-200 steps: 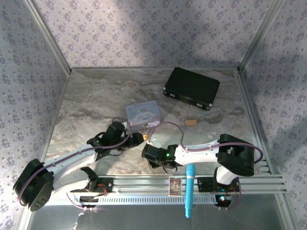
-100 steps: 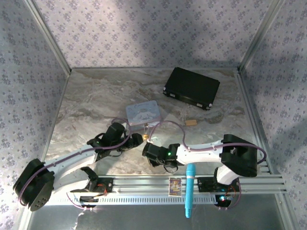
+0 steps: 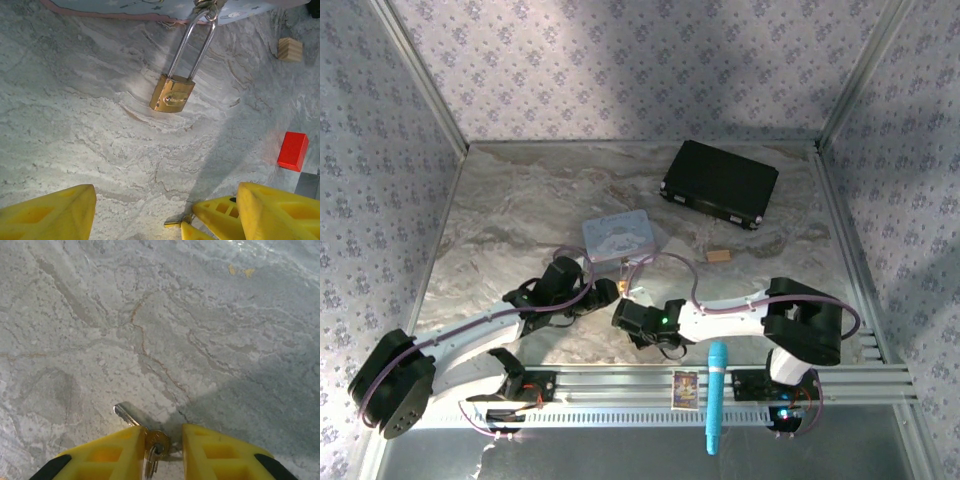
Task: Unlock a padlock with a key
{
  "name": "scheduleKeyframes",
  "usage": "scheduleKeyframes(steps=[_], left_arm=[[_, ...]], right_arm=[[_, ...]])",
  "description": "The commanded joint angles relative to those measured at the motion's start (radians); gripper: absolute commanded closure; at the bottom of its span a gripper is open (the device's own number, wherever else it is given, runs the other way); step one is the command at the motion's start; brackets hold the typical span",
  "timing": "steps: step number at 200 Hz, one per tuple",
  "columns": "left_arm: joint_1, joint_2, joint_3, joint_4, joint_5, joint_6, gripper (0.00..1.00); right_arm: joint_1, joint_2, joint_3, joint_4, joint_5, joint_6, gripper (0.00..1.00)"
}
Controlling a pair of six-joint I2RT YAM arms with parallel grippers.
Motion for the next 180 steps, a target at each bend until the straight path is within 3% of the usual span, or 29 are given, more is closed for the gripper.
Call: scheduleKeyframes(steps=[1, 46, 84, 105, 144, 180], left_arm=[[-0.007, 0.0, -0.011, 0.022, -0.015, -0.01, 0.26], [-0.009, -0.013, -0.038, 0.055, -0.029, -0.039, 0.28], [-0.016, -0.016, -0.052, 0.097, -0.026, -0.064, 0.34], [-0.035, -0.024, -0.091, 0.219, -0.038, -0.119, 0.39], [-0.129, -0.025, -0.176, 0.481, -0.191, -0.26, 0.45], [-0.19, -0.005, -0.154, 0.519, -0.267, -0.288, 0.46]], right_arm=[[0.035, 0.068, 0.04, -0.065, -0.023, 0.02, 0.78], [0.027, 0.057, -0.005, -0.006, -0.075, 0.073, 0.94], [-0.022, -0.04, -0.055, 0.075, -0.111, 0.069, 0.96], [-0.068, -0.111, -0.112, 0.15, -0.156, 0.068, 0.97], [-0.164, -0.245, -0.215, 0.279, -0.23, 0.099, 0.97], [-0.238, -0.324, -0.254, 0.302, -0.261, 0.101, 0.98]])
